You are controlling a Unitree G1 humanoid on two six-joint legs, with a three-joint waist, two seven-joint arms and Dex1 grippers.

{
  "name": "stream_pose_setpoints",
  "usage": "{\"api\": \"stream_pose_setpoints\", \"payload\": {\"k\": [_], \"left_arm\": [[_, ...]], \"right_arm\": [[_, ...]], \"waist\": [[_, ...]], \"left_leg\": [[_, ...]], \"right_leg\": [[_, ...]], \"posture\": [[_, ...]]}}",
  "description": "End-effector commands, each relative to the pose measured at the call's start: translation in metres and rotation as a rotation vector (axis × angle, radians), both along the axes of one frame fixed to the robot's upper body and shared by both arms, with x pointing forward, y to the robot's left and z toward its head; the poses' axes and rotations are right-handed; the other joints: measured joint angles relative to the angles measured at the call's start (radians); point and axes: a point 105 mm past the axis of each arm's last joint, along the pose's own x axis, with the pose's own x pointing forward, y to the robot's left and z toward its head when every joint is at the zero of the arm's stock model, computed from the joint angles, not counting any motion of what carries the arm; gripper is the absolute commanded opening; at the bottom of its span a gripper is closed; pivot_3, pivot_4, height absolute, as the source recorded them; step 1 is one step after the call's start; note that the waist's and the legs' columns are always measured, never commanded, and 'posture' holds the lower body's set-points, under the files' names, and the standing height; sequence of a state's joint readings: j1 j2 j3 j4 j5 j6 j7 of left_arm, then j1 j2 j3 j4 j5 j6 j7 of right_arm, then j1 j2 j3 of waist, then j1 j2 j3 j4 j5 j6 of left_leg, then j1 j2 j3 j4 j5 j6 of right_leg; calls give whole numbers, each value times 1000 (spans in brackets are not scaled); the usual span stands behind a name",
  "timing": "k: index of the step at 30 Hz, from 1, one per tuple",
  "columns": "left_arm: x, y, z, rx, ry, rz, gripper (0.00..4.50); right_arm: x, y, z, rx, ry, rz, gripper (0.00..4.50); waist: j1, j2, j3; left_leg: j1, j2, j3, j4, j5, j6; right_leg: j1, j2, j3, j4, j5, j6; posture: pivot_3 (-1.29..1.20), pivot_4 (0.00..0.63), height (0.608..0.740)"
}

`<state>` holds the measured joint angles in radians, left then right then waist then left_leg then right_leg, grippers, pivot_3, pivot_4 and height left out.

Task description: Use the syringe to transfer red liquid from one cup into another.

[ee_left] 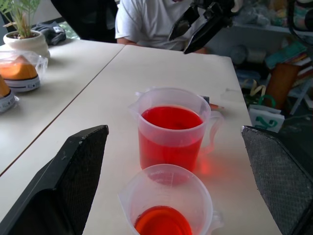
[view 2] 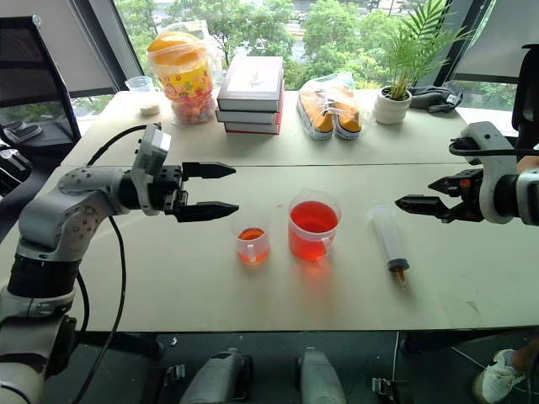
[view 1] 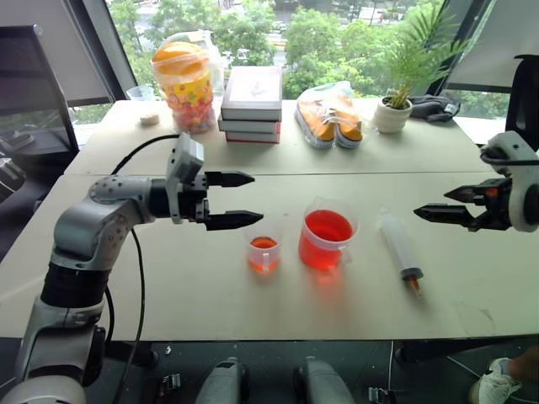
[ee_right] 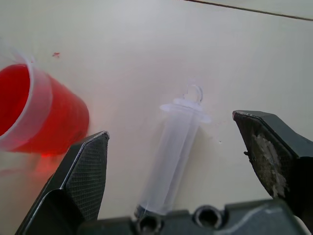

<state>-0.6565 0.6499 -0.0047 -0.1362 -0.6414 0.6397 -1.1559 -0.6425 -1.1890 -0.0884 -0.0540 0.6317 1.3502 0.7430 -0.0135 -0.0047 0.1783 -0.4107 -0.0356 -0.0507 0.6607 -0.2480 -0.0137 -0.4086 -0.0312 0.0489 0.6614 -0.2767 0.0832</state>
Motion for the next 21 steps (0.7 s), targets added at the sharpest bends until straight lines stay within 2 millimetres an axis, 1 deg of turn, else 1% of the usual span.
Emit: {"api": "stream_pose_setpoints", "payload": {"k": [1,4,7,10,13,16,21], "left_arm": [[-3,-3,10,-31,-46,-14,4500],[-3,-4,8,-40,-45,-11,4500],[-4,-3,6,-45,-45,-1,4500],[-5,-2,5,-58,-42,14,4500],[-6,-3,4,-66,-41,23,4500],[-8,-2,2,-67,-43,34,4500],[-8,-4,1,-70,-46,47,4500]], "right_arm": [[15,-8,-14,-38,60,-63,4466],[22,-8,-35,-76,137,-57,4466],[25,-7,-45,-87,176,-49,4466],[28,-2,-60,-105,225,-21,4466],[32,2,-66,-93,245,-7,4466],[40,10,-76,-105,267,14,4466],[47,15,-84,-103,309,24,4466]], "waist": [[1,0,0],[3,0,0],[2,0,0],[0,0,0],[-1,0,0],[-3,0,0],[-1,0,0]], "left_leg": [[0,0,0,0,0,0],[-2,0,0,-1,0,0],[-3,0,0,-2,0,0],[-3,0,0,-3,0,0],[-2,0,0,-3,0,0],[-2,0,0,-2,0,0],[-2,0,0,-2,0,0]], "right_leg": [[0,0,0,0,0,0],[-2,0,0,-1,0,0],[-2,0,0,-2,0,1],[-3,0,0,-2,0,1],[-2,0,0,-2,0,1],[-2,0,0,-2,0,1],[-2,0,0,-2,0,1]], "posture": [[0,150,740],[0,150,740],[0,150,740],[0,150,740],[0,150,740],[0,150,740],[0,150,740]]}}
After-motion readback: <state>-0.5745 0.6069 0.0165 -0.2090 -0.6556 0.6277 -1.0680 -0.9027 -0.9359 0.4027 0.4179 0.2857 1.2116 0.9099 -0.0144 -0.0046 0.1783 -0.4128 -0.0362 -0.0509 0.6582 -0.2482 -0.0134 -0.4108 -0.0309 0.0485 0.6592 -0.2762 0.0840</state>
